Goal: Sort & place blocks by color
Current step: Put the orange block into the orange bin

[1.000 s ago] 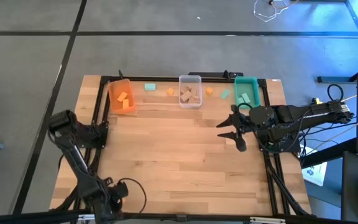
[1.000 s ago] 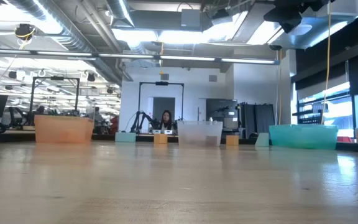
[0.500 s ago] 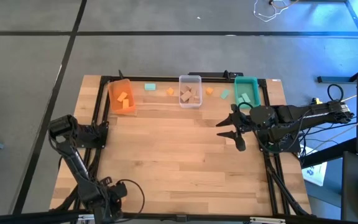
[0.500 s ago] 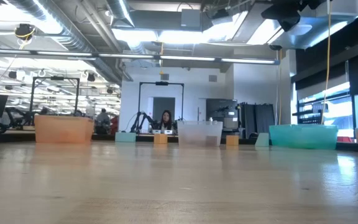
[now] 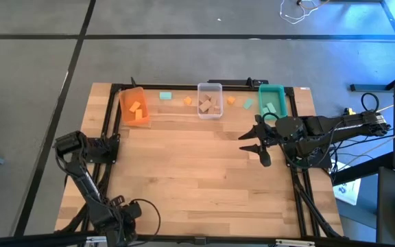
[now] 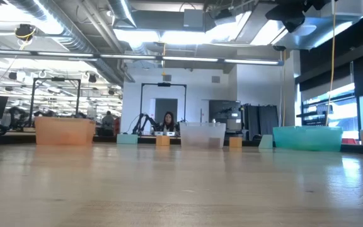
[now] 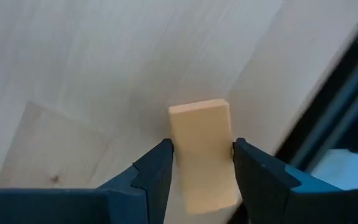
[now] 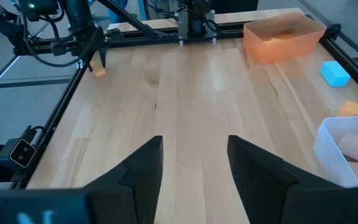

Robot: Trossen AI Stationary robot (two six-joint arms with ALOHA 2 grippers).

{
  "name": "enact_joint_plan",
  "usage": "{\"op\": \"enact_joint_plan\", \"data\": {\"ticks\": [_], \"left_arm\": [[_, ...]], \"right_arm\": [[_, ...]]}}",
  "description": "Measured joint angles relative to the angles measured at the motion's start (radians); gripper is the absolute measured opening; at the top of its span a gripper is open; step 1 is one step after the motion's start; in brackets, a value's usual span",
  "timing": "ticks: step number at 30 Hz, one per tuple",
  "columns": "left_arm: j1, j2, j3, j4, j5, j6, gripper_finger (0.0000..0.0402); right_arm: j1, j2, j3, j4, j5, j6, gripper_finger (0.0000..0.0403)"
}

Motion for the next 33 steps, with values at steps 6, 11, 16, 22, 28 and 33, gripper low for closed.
{"op": "enact_joint_plan", "data": {"ticks": [6, 11, 16, 22, 28, 33], "left_arm": [[-0.001, 0.036, 0.003, 0.013, 0.005, 0.0, 0.0159], [-0.001, 0.064, 0.005, 0.006, 0.004, 0.001, 0.0159], [0.013, 0.077, 0.006, -0.025, 0.017, -0.029, 0.0148], [0.058, 0.062, 0.005, -0.09, 0.024, -0.049, 0.0124], [0.112, 0.02, -0.005, -0.204, -0.067, -0.01, 0.0124], [0.167, -0.068, -0.005, -0.342, -0.181, -0.024, 0.0124]], "right_arm": [[0.0, 0.0, 0.0, -0.001, 0.0, -0.001, 0.0181], [0.0, 0.0, 0.0, -0.001, 0.0, 0.0, 0.0181], [0.0, 0.0, 0.0, -0.001, 0.001, 0.0, 0.0181], [0.0, 0.0, 0.0, -0.001, 0.001, -0.001, 0.0181], [0.0, 0.0, 0.0, -0.001, 0.002, -0.001, 0.0181], [0.0, 0.0, 0.0, -0.008, 0.073, -0.002, 0.0181]]}}
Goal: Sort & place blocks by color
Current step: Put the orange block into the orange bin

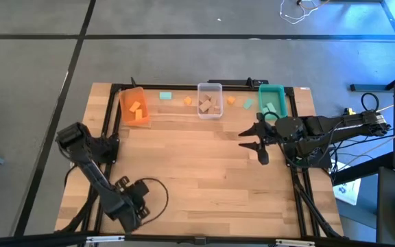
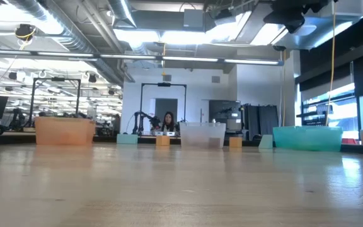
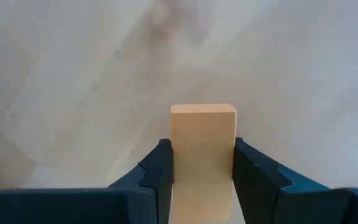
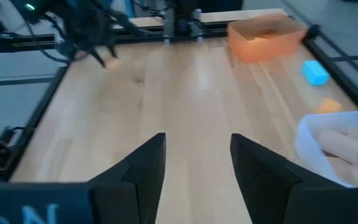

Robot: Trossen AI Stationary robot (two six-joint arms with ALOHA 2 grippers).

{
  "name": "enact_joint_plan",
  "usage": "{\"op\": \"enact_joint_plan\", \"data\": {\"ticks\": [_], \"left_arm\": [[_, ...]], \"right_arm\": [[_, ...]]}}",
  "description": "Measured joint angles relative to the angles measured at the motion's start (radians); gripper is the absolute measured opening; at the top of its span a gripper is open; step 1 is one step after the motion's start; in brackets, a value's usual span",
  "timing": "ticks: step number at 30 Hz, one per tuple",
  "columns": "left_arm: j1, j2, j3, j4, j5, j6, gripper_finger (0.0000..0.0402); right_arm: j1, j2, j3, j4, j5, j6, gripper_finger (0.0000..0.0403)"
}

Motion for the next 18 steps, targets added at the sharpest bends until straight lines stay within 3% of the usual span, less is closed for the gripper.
{"op": "enact_joint_plan", "data": {"ticks": [8, 18], "left_arm": [[0.17, -0.191, 0.002, -0.293, -0.152, 0.001, 0.0124], [0.553, -0.443, 0.003, -0.558, -0.272, 0.095, 0.0124]], "right_arm": [[0.0, 0.006, 0.0, -0.014, 0.139, 0.003, 0.0181], [0.0, 0.051, 0.0, -0.017, 0.191, 0.017, 0.0181]]}}
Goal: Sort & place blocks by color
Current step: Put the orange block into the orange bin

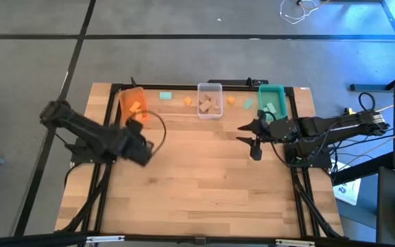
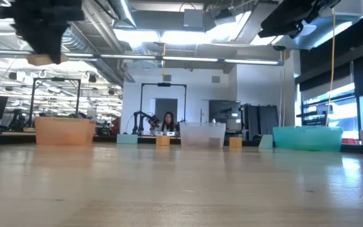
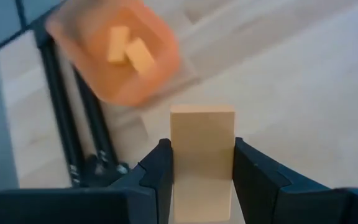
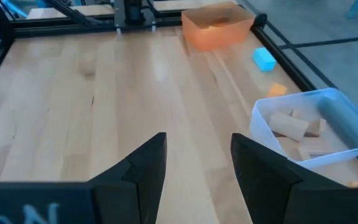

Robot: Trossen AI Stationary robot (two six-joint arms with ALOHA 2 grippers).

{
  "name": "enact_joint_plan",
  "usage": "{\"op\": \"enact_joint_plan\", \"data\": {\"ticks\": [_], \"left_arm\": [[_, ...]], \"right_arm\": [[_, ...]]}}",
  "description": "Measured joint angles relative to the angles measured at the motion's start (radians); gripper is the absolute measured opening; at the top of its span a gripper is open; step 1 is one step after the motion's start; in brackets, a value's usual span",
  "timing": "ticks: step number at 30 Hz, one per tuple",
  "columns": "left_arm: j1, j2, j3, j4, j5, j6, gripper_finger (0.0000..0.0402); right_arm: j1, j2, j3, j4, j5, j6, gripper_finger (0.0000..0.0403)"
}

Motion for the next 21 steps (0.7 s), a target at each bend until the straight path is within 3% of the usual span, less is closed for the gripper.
{"op": "enact_joint_plan", "data": {"ticks": [5, 11, 17, 21], "left_arm": [[0.235, -0.089, 0.001, 0.011, -0.007, 0.177, 0.0124], [0.507, -0.107, 0.002, 0.066, 0.005, 0.404, 0.0124], [0.744, -0.106, 0.002, 0.291, 0.034, 0.674, 0.0124], [0.873, -0.092, 0.002, 0.4, 0.092, 0.772, 0.0124]], "right_arm": [[0.0, 0.036, 0.0, -0.001, 0.0, 0.008, 0.0181], [0.0, 0.072, 0.0, -0.001, -0.001, 0.007, 0.0181], [0.0, 0.09, 0.0, 0.008, -0.002, 0.008, 0.0181], [0.0, 0.09, 0.0, 0.008, -0.003, 0.008, 0.0181]]}}
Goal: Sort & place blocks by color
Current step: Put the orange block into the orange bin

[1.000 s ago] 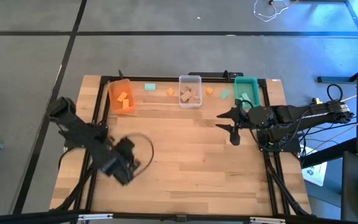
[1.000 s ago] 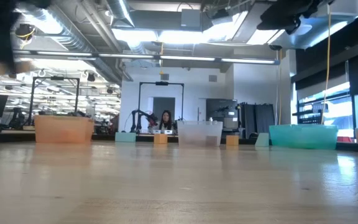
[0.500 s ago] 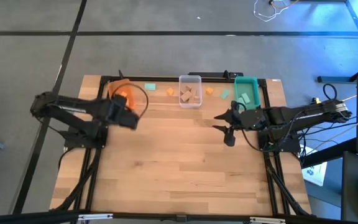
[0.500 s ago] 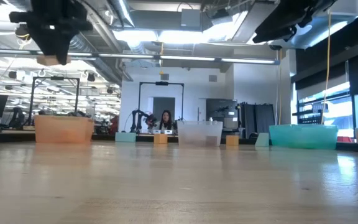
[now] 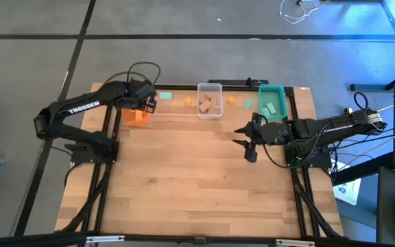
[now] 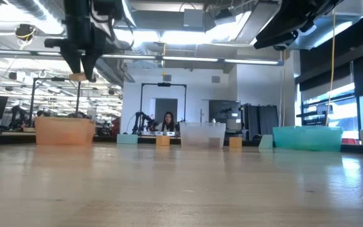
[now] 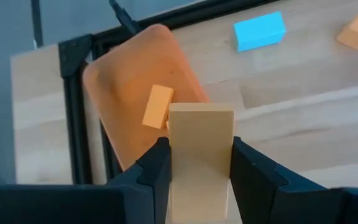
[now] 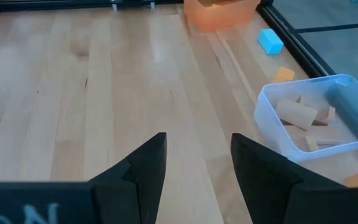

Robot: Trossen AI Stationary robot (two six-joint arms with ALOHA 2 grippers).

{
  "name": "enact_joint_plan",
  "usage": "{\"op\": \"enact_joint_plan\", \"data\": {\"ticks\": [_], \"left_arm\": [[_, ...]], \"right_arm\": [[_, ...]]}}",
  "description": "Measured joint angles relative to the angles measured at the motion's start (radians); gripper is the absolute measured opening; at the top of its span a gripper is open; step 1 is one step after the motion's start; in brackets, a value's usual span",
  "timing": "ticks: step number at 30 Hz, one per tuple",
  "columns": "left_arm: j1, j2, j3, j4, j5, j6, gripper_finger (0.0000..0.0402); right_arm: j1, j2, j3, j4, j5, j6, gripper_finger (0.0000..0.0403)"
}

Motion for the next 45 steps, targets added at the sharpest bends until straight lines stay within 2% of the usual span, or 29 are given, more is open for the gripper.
{"op": "enact_joint_plan", "data": {"ticks": [6, 16, 23, 31, 36, 41, 45], "left_arm": [[0.123, 0.052, 0.0, -0.009, 0.06, 0.061, 0.0124], [0.202, 0.144, 0.0, -0.008, 0.088, 0.108, 0.0124], [0.227, 0.177, 0.0, -0.01, 0.086, 0.153, 0.0168], [0.226, 0.178, 0.0, -0.01, 0.058, 0.162, 0.0175], [0.161, 0.156, 0.0, -0.007, 0.065, 0.221, 0.0177], [0.006, 0.152, 0.0, 0.044, 0.041, 0.232, 0.0178], [-0.124, 0.152, 0.0, 0.1, 0.042, 0.231, 0.0178]], "right_arm": [[0.0, 0.0, 0.0, 0.0, 0.0, -0.001, 0.0181], [0.0, 0.0, 0.0, 0.0, 0.0, -0.003, 0.0181], [0.0, 0.0, 0.0, 0.0, 0.0, -0.003, 0.0181], [0.0, 0.0, 0.0, 0.0, 0.0, 0.001, 0.0181], [-0.001, 0.0, 0.0, 0.005, 0.001, 0.092, 0.0181], [-0.05, 0.0, 0.0, 0.02, 0.086, 0.187, 0.0181], [-0.118, 0.004, 0.008, 0.042, 0.078, 0.199, 0.0181]]}}
